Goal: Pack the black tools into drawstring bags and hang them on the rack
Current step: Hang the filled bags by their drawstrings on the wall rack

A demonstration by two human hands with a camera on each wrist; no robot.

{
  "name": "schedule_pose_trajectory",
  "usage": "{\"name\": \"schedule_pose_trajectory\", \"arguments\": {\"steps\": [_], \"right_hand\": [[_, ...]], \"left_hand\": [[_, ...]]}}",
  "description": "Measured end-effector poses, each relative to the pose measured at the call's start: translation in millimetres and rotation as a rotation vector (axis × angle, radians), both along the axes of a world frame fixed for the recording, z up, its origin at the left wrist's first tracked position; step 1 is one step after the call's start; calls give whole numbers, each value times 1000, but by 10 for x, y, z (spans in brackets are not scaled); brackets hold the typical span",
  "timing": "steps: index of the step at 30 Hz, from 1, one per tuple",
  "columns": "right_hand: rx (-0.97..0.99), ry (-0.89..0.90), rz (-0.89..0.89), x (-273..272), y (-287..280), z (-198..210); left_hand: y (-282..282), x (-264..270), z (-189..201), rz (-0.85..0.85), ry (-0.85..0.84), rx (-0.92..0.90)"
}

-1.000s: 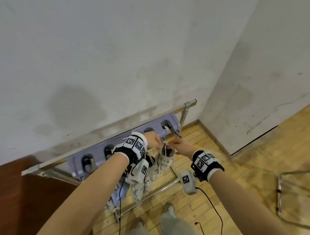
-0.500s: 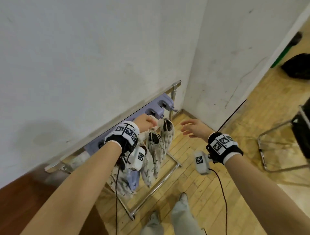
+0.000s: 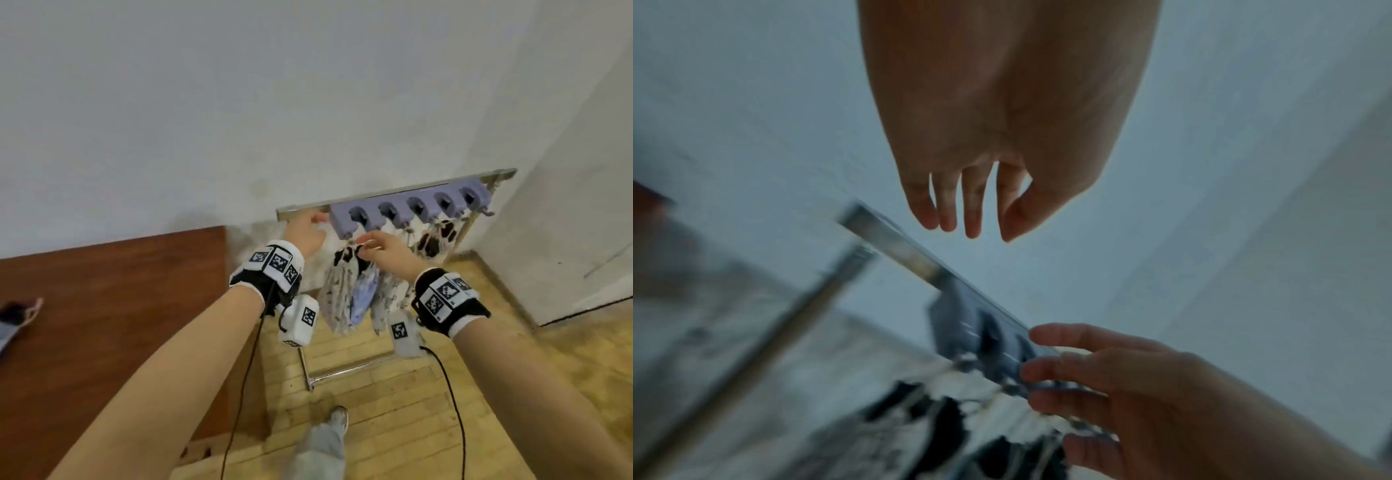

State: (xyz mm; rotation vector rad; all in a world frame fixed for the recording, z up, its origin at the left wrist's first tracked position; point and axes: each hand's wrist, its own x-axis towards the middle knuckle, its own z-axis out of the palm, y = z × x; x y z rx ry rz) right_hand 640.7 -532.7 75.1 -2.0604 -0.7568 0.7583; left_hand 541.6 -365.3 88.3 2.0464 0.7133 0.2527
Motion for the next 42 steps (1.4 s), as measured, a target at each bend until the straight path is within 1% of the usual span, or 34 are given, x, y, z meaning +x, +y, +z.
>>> {"name": "schedule_pose_trajectory", "arguments": {"steps": [5, 9, 11, 17, 21, 25, 28, 32, 34, 40, 42], "right_hand": [[-96, -29, 265, -976, 1055, -234], [-157, -107, 409, -1726, 1761, -330], [-169, -141, 459, -2094, 2083, -376], [-214, -187, 601, -3097, 3179, -587], [-281, -167, 626, -3630, 3921, -740], [-321, -148, 609, -4008, 4497, -914], [-349, -121, 616, -4195, 4794, -1032], [-394, -98, 622, -4269, 5159, -1187], [-391, -70, 627, -4288, 5366, -1234], [-419, 44, 542, -4379, 5922, -1468], [-409, 33, 520, -4415, 6129, -1560]], "left_hand": [[800, -1546, -198, 233, 177, 6], [1336, -2554, -369, 435, 204, -60], [1571, -2992, -453, 503, 218, -84], [2373, -4155, -669, 601, 240, -116], [3009, -4792, -781, 581, 284, -164], [3565, -5122, -905, 519, 354, -198], [3851, -5207, -1039, 507, 379, -226], [4185, -5225, -1180, 536, 376, -220], [4384, -5224, -1188, 560, 386, -217], [4976, -5335, -1185, 521, 461, -193], [5243, -5376, -1260, 526, 492, -189]]}}
